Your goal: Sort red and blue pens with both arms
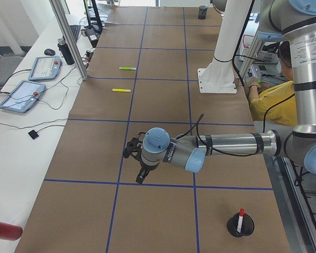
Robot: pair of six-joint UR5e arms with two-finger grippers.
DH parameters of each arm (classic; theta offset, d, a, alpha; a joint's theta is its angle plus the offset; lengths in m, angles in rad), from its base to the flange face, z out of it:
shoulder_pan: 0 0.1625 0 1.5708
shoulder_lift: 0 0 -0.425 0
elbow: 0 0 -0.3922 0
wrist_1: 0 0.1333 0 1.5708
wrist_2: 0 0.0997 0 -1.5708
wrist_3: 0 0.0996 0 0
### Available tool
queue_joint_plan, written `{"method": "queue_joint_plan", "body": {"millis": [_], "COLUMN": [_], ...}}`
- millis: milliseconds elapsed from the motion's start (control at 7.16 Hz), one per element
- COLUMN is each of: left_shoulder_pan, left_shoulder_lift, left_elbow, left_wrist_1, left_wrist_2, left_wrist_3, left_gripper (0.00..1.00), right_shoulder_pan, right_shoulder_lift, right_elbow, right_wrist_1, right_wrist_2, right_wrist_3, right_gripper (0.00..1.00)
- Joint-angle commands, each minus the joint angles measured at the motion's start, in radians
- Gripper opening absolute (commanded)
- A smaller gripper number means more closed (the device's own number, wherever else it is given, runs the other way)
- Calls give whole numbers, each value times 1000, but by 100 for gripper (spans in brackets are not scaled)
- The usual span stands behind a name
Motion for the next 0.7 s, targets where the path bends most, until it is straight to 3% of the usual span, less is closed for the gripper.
{"method": "queue_joint_plan", "body": {"millis": [0, 279, 419, 558], "left_shoulder_pan": [0, 0, 0, 0], "left_shoulder_lift": [0, 0, 0, 2], "left_elbow": [0, 2, 6, 9], "left_wrist_1": [0, 3, 5, 8], "left_wrist_2": [0, 0, 0, -2], "left_wrist_3": [0, 0, 0, 0], "left_gripper": [100, 100, 100, 100], "right_shoulder_pan": [-6, -21, -100, -254], "right_shoulder_lift": [7, 10, 10, 12], "right_elbow": [4, 10, 10, 9], "right_wrist_1": [5, 64, 124, 210], "right_wrist_2": [22, 42, 106, 218], "right_wrist_3": [29, 1, -6, 6], "right_gripper": [100, 100, 100, 100]}}
